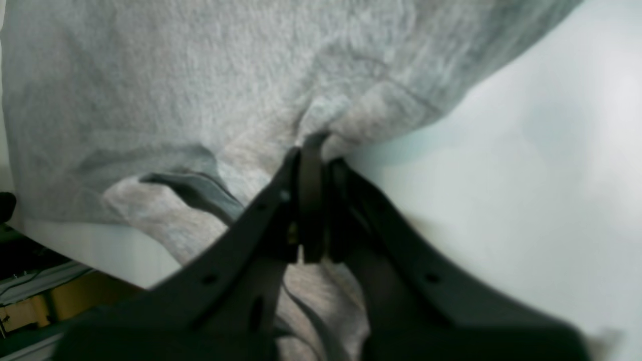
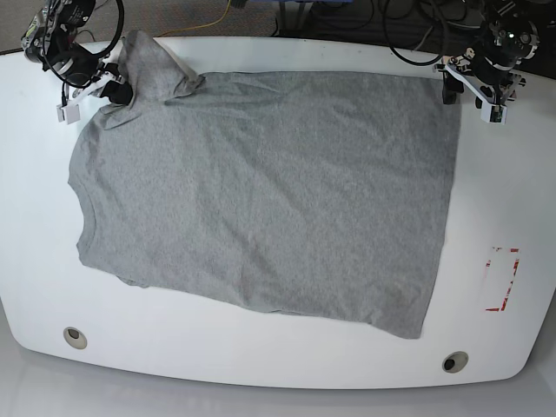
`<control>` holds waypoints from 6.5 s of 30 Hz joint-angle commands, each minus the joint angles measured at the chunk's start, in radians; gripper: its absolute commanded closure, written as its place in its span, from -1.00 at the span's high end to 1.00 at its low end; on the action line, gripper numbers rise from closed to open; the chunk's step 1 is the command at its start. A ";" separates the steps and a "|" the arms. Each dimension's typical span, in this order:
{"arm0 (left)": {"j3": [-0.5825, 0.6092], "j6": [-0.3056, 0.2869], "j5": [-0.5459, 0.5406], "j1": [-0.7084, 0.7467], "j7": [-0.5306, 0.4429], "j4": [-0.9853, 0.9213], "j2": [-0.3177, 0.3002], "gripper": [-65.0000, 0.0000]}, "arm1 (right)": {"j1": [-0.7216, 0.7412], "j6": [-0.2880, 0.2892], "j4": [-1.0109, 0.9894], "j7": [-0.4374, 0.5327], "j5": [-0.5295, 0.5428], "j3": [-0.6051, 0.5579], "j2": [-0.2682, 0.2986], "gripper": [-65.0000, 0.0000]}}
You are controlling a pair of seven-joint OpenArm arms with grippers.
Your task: Layout the t-shirt on the table in an organized manner, then fold the t-shirt properly
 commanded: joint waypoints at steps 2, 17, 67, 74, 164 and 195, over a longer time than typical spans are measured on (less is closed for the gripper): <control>0.022 -0.002 -0.011 0.020 -0.012 0.015 -0.005 0.20 | 0.001 0.002 0.012 0.007 0.014 0.008 0.018 -0.96; 0.054 -0.002 -0.010 0.034 -0.012 -0.025 0.021 0.20 | 0.001 0.002 0.012 0.007 0.014 0.008 0.021 -0.96; 0.172 -0.002 -0.014 -0.004 -0.014 -0.020 0.023 -1.00 | -0.002 0.004 0.021 0.007 0.021 0.015 0.024 -0.96; 0.171 -0.002 -0.019 -0.030 -0.014 0.030 0.023 -1.00 | -0.056 -0.004 0.183 0.007 0.126 0.084 0.024 -0.96; 0.243 -0.002 -0.010 -0.716 -0.114 -0.592 -0.077 -1.00 | 0.701 -0.051 -0.273 0.045 -0.285 0.020 0.099 -0.95; 0.240 -0.002 -0.014 -0.718 -0.115 -0.611 -0.152 0.73 | 0.711 -0.055 -0.269 0.151 -0.476 -0.080 0.109 0.84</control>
